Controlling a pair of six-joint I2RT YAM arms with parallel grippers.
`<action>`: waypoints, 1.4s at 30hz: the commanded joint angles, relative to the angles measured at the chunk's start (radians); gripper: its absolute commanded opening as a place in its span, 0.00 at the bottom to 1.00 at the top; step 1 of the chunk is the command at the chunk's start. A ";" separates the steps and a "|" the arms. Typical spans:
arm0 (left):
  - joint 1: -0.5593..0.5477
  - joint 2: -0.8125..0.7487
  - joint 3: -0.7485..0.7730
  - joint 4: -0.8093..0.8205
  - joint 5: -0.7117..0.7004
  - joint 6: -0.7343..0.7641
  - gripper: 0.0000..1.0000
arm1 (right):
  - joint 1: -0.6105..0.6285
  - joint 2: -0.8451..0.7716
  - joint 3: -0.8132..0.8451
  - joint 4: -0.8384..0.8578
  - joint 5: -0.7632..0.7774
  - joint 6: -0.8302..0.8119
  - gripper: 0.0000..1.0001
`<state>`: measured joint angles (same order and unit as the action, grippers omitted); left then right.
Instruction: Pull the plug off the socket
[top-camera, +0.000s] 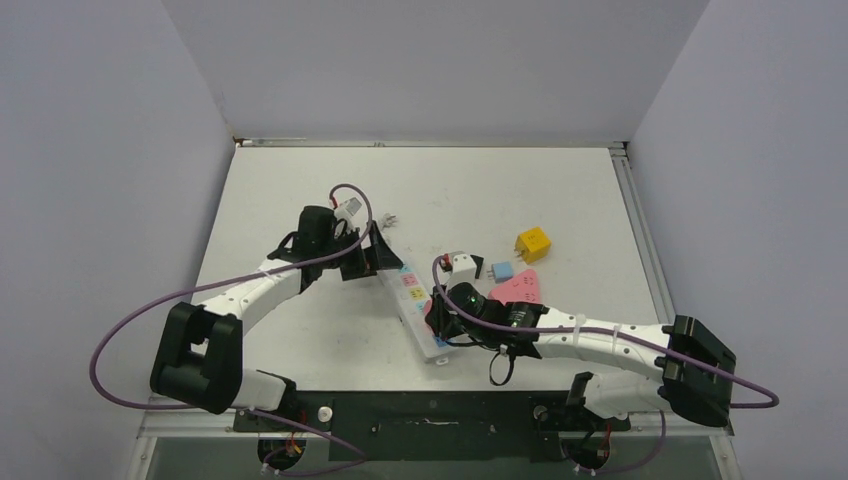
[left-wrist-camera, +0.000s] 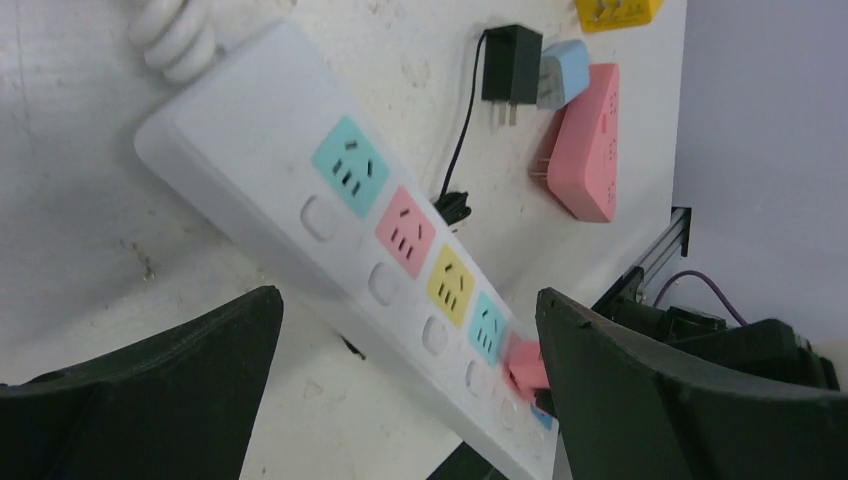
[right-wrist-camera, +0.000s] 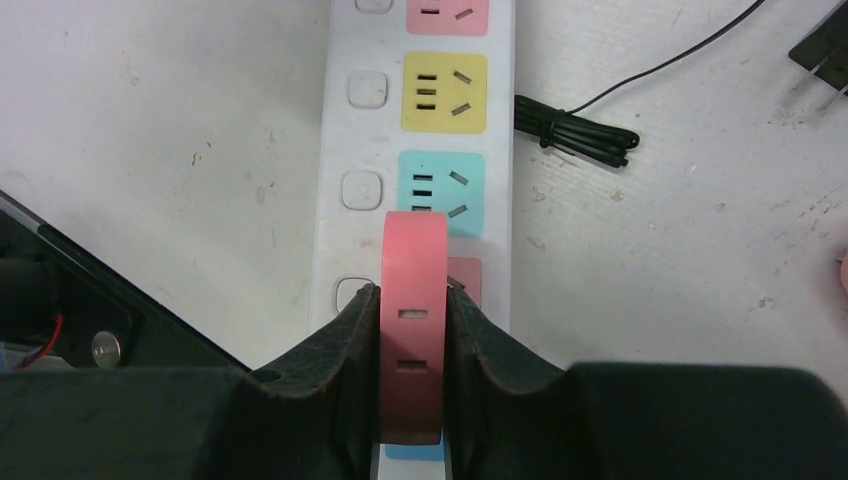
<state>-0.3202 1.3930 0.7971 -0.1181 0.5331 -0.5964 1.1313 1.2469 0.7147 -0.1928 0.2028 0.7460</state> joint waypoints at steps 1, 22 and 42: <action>0.001 -0.009 -0.074 0.121 0.045 -0.136 0.94 | -0.057 -0.047 -0.012 0.199 -0.077 0.018 0.05; -0.071 0.192 -0.130 0.308 0.117 -0.281 0.29 | -0.064 -0.004 0.002 0.212 -0.101 0.028 0.05; -0.126 0.176 0.030 -0.039 -0.149 0.028 0.00 | -0.117 -0.040 0.046 0.101 -0.095 0.001 0.05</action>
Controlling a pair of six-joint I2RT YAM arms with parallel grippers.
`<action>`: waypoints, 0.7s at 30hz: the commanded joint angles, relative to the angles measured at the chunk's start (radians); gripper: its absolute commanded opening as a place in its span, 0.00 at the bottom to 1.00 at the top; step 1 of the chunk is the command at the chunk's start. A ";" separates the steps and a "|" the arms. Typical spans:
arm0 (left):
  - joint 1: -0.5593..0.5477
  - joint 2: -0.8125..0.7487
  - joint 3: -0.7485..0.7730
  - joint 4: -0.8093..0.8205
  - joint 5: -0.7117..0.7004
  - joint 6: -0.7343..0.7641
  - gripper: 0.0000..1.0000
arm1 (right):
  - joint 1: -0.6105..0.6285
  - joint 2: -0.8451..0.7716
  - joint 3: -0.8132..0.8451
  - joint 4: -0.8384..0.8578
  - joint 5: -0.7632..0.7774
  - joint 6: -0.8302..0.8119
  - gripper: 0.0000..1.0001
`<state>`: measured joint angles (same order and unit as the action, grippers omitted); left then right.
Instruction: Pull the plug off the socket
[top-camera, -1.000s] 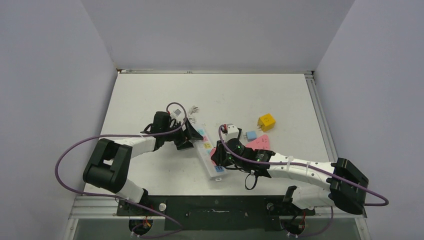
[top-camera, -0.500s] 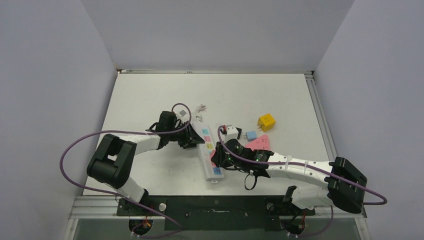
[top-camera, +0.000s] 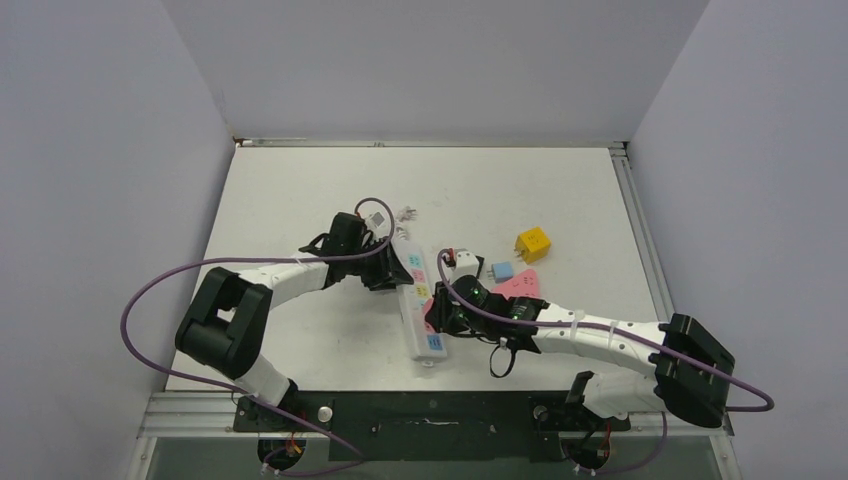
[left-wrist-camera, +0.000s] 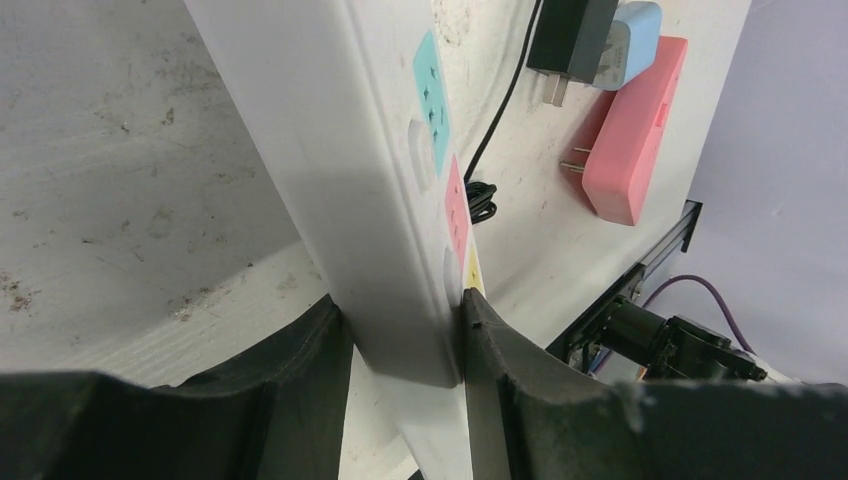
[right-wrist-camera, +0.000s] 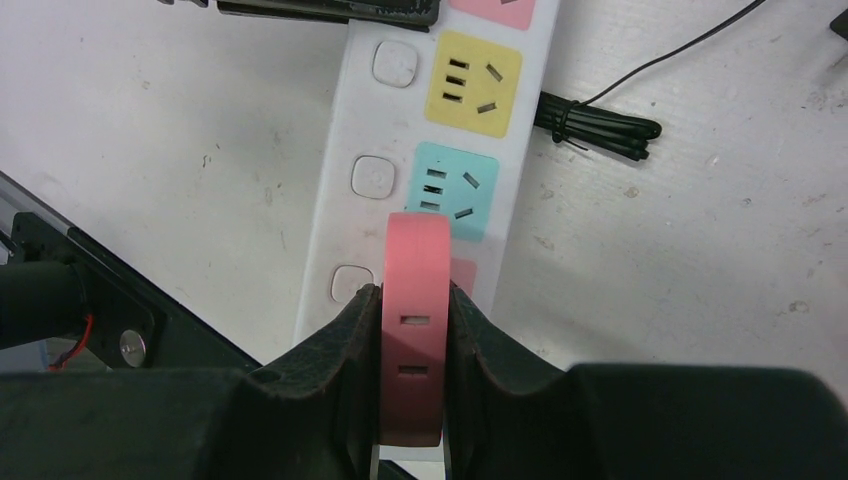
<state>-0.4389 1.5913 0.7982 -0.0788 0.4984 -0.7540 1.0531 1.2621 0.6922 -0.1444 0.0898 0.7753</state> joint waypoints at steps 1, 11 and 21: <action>-0.009 -0.023 0.031 -0.084 -0.120 0.190 0.00 | -0.044 -0.063 0.068 0.046 0.015 -0.030 0.05; -0.009 -0.006 0.045 -0.101 -0.139 0.207 0.00 | -0.099 -0.146 0.049 -0.001 0.021 -0.050 0.05; 0.012 -0.011 0.053 -0.094 -0.111 0.195 0.21 | -0.156 -0.098 -0.076 0.071 -0.082 -0.068 0.27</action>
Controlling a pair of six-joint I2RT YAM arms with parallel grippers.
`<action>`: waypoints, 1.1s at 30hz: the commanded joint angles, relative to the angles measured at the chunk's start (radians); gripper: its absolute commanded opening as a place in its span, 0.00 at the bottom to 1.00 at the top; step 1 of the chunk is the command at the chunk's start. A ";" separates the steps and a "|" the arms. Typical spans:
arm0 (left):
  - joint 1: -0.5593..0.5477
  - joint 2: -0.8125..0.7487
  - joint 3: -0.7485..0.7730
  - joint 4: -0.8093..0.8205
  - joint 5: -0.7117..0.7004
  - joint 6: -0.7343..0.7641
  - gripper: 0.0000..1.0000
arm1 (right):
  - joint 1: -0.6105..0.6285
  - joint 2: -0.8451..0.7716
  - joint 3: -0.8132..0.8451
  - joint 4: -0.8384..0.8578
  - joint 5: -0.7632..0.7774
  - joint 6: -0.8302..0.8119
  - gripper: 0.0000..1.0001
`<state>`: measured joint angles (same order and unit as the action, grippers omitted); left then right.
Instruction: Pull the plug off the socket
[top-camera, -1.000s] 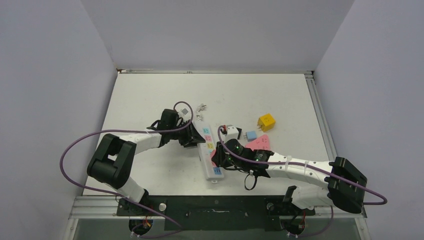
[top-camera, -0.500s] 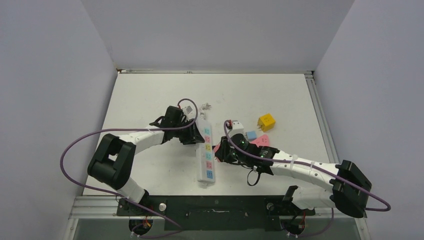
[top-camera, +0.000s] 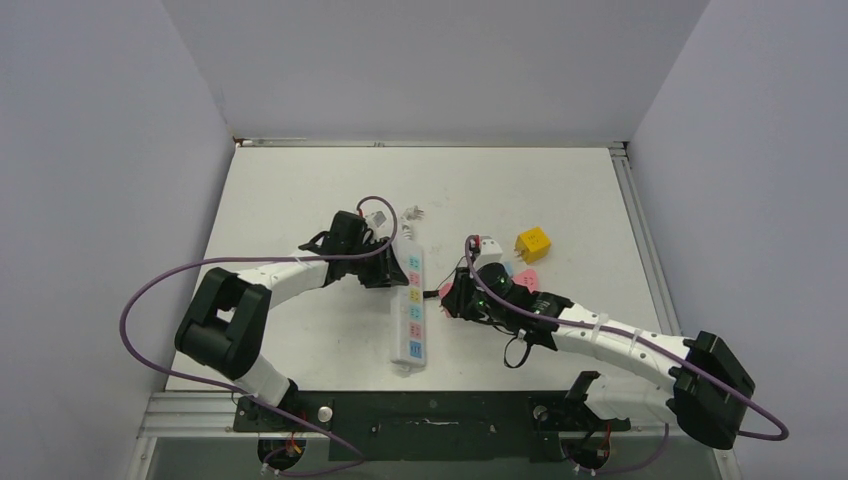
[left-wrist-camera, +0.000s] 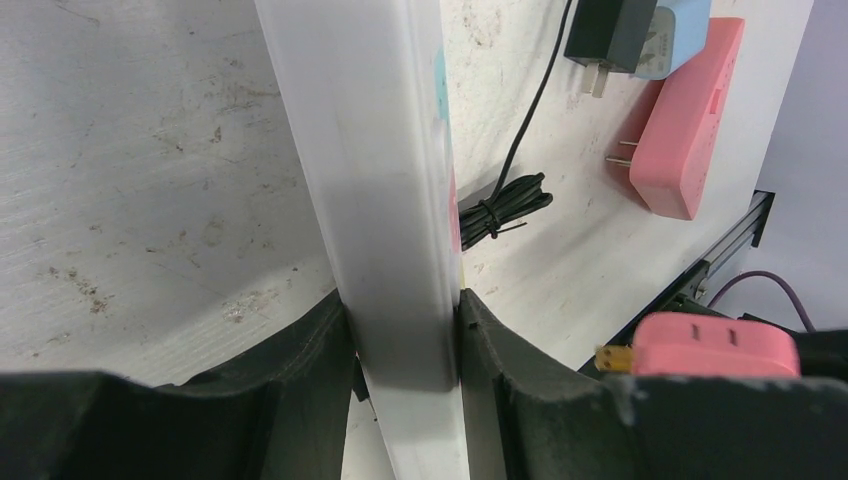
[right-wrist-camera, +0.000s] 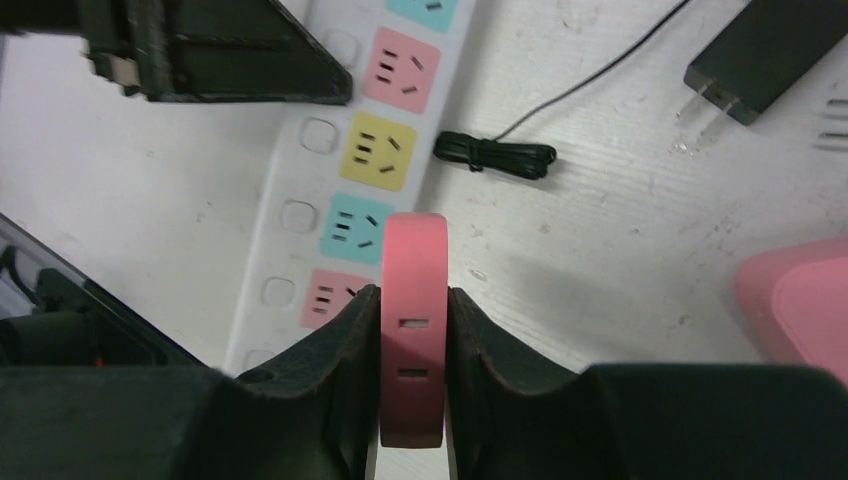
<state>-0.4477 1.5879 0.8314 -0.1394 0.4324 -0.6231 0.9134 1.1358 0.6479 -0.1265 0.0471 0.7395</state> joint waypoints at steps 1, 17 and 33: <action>0.025 -0.015 0.019 -0.034 -0.046 0.064 0.28 | -0.021 0.034 -0.040 0.055 -0.039 -0.038 0.33; 0.151 -0.282 -0.035 -0.003 -0.214 0.054 0.97 | -0.217 0.005 -0.055 -0.019 -0.085 -0.179 0.90; 0.376 -0.773 0.028 -0.109 -0.556 0.293 0.96 | -0.430 -0.304 0.134 -0.114 0.337 -0.437 0.90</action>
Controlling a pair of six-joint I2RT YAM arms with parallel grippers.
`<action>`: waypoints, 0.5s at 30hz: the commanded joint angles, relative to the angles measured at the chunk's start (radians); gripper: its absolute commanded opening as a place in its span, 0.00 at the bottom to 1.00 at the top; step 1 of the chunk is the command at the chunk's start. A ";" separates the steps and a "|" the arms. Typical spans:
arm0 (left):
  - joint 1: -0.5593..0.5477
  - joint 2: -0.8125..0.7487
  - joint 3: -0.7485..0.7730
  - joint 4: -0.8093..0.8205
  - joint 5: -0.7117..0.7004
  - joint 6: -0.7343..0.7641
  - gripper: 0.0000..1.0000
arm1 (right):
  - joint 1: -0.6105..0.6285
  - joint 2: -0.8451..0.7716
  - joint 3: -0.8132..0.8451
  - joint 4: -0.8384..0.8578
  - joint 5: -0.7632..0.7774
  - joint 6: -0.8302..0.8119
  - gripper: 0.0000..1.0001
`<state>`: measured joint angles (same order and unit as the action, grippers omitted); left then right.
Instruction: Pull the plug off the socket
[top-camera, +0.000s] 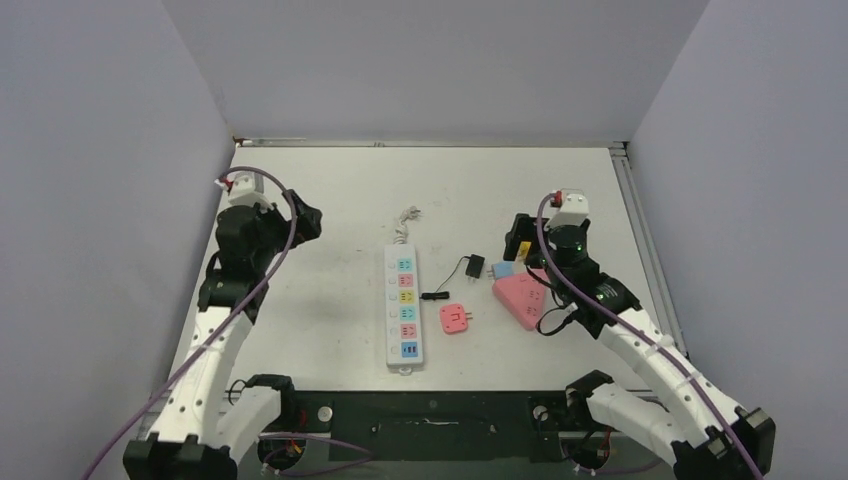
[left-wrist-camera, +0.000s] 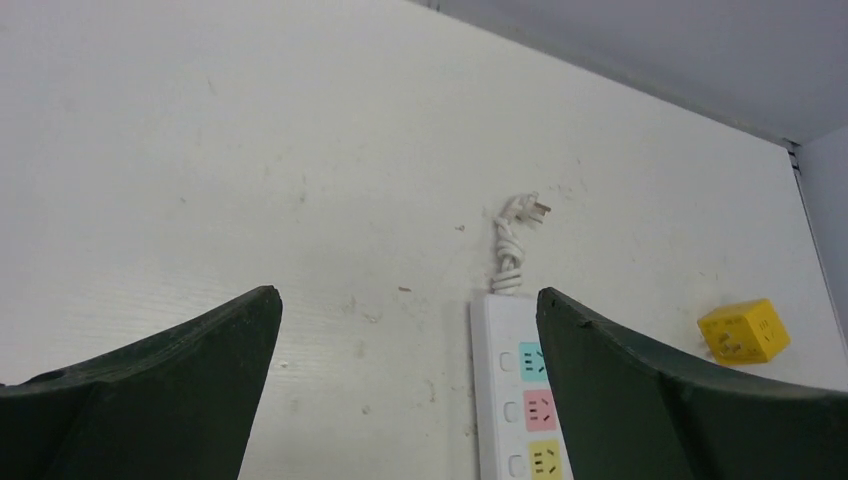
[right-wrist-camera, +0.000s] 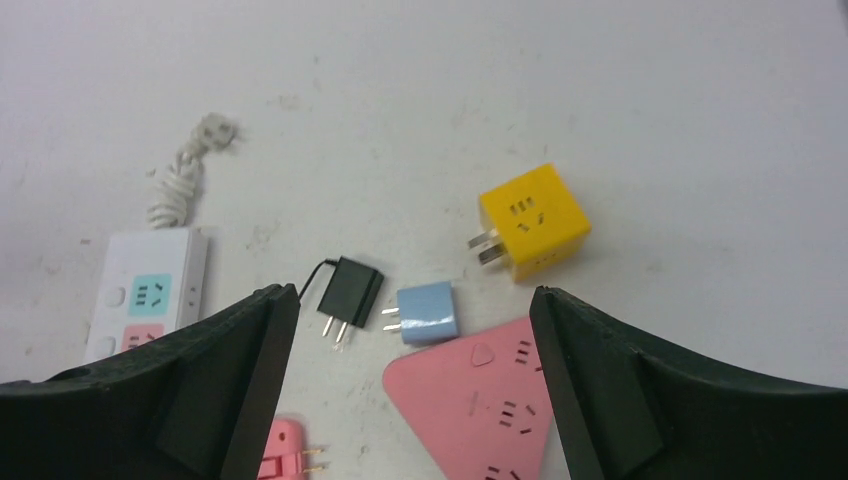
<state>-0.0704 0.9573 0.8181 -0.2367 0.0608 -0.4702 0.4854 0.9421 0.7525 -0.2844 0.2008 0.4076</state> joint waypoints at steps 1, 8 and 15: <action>-0.005 -0.192 0.032 -0.013 -0.211 0.164 0.96 | -0.001 -0.135 0.020 0.063 0.207 -0.118 0.90; -0.023 -0.282 -0.015 0.007 -0.252 0.216 0.96 | -0.001 -0.211 -0.030 0.112 0.289 -0.118 0.90; -0.022 -0.275 -0.015 0.009 -0.240 0.203 0.96 | -0.001 -0.230 -0.032 0.118 0.295 -0.114 0.90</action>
